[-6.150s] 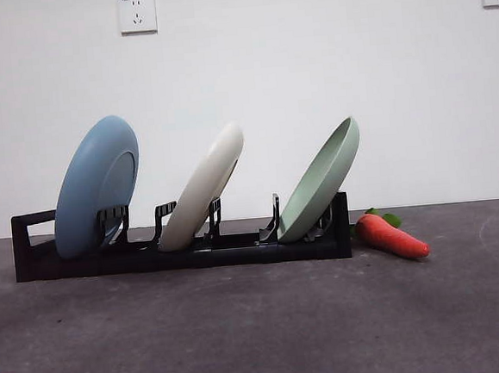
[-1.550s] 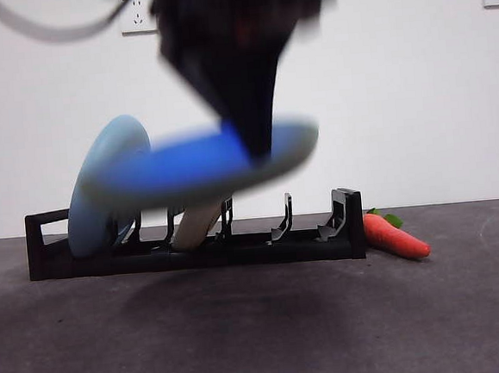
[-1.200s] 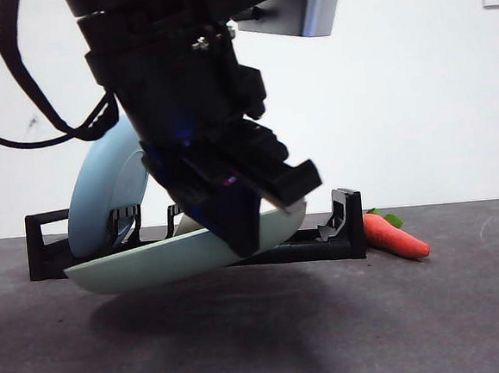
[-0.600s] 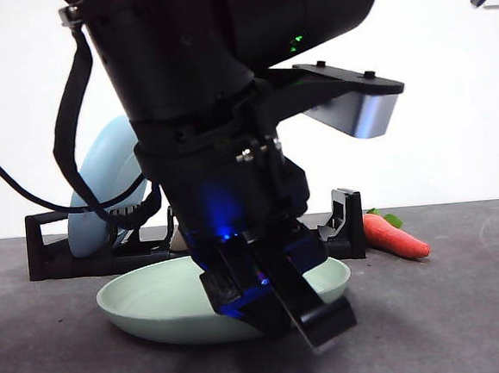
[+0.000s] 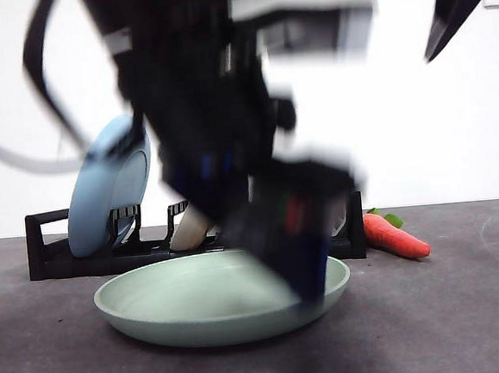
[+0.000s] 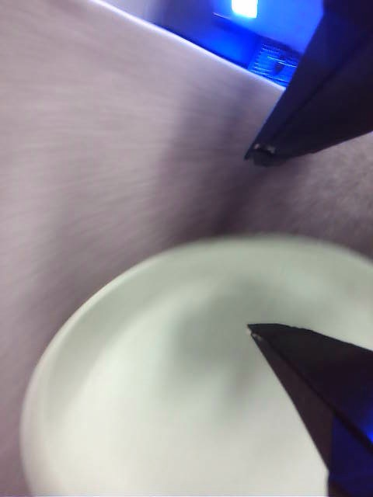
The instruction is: Take the green plate from the plate rack,put the plate on the table,take the carrot from the table,put the carrot in the plate
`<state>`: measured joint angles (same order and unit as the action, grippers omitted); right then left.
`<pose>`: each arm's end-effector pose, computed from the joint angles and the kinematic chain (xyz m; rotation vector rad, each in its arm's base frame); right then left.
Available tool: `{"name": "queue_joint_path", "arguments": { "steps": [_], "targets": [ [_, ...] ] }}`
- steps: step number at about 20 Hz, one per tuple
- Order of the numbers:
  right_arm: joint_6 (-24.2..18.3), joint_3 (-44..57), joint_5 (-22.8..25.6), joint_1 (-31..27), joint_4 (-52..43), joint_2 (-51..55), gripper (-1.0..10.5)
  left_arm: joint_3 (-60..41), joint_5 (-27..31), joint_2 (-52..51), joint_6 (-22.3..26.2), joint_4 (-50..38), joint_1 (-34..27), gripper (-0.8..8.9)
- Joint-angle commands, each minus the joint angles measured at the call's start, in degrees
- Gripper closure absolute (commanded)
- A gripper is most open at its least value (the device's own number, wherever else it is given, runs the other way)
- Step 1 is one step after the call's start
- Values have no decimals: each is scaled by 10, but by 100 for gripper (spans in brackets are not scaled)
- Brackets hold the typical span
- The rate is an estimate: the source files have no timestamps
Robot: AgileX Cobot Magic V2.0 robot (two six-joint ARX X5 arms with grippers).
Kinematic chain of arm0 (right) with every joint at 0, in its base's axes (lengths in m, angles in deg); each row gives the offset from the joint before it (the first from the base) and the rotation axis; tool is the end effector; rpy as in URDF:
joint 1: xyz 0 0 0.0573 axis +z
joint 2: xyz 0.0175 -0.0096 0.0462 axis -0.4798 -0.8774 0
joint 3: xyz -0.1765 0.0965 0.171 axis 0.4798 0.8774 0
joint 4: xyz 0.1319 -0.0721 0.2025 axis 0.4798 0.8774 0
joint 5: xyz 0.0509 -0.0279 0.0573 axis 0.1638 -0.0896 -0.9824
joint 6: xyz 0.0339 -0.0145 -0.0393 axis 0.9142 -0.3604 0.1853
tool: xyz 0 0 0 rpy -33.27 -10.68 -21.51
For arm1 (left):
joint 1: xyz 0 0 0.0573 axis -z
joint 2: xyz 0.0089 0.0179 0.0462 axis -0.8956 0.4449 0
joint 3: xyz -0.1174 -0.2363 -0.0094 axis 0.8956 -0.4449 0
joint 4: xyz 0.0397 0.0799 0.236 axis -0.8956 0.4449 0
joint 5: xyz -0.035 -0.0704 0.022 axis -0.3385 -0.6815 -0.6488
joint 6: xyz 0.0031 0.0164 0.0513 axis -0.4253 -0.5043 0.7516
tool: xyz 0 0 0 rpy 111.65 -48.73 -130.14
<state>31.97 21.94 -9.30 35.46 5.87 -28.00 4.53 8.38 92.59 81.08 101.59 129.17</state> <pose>0.2392 0.0366 0.2966 0.0664 0.7887 0.3822 0.1361 -0.2790 0.2044 0.7399 0.7818 -0.7813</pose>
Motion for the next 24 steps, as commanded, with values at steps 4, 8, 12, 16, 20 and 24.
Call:
{"name": "queue_joint_path", "arguments": {
  "steps": [4,8,12,16,20,24],
  "targets": [
    [2,-1,2,1,-121,-133,325,95,-29,-130,-82,80,5,468],
    [-1,-2,3,2,-224,-227,325,168,-24,-223,-99,137,5,468],
    [-13,-2,22,14,-296,-294,325,221,-2,-296,-98,167,5,468],
    [-34,-2,57,37,-348,-334,326,231,12,-347,-99,185,5,468],
    [-49,-4,93,50,-389,-368,368,231,23,-375,-99,204,5,468],
    [-46,-5,92,52,-414,-385,446,231,36,-377,-99,223,5,467]
  ]
}}
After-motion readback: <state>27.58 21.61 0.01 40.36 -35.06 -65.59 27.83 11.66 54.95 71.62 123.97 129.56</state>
